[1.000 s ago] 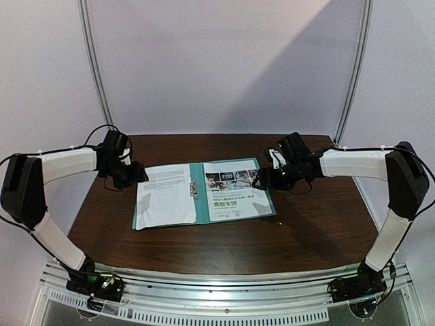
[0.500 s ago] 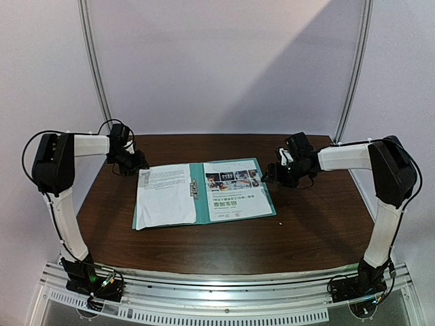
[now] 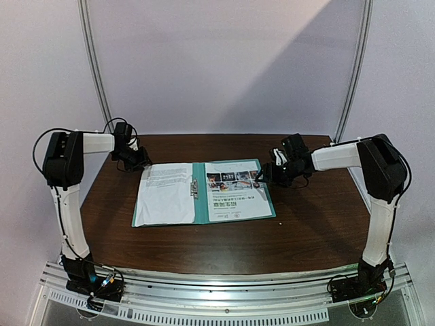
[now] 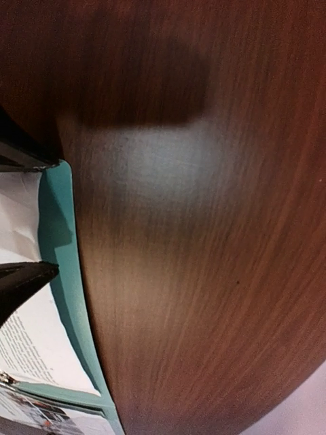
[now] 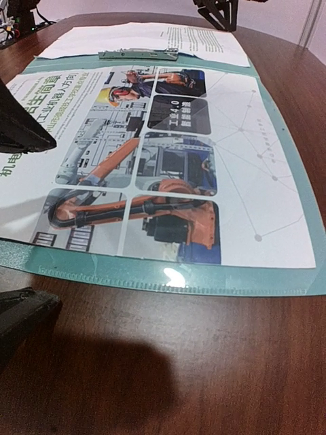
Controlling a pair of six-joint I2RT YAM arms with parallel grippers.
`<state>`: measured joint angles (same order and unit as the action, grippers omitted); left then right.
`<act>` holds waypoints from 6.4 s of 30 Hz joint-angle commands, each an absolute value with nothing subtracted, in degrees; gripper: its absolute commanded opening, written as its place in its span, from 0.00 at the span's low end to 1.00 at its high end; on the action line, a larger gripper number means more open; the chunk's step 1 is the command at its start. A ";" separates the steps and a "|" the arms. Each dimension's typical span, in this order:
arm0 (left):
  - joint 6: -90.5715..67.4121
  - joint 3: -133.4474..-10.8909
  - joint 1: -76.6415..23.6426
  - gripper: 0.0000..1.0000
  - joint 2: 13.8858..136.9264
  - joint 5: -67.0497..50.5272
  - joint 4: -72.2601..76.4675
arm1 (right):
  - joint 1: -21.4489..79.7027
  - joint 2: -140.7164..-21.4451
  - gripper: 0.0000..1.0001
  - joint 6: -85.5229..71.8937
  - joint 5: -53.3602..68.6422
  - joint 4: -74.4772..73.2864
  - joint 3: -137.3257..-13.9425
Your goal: Put the files into the folder
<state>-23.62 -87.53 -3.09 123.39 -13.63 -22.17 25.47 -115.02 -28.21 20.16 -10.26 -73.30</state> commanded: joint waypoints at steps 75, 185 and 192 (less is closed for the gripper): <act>-35.95 -40.79 -19.99 0.90 69.82 -4.20 -33.22 | 30.99 -91.39 0.62 -30.25 21.22 -10.44 -43.78; -63.47 -53.11 -52.91 0.00 62.40 2.32 -46.01 | 31.72 -92.21 0.65 -24.79 19.00 -16.62 -47.82; -60.38 -58.77 -52.83 0.00 64.85 4.65 -52.99 | 32.52 -89.96 0.66 -23.87 18.67 -18.46 -50.23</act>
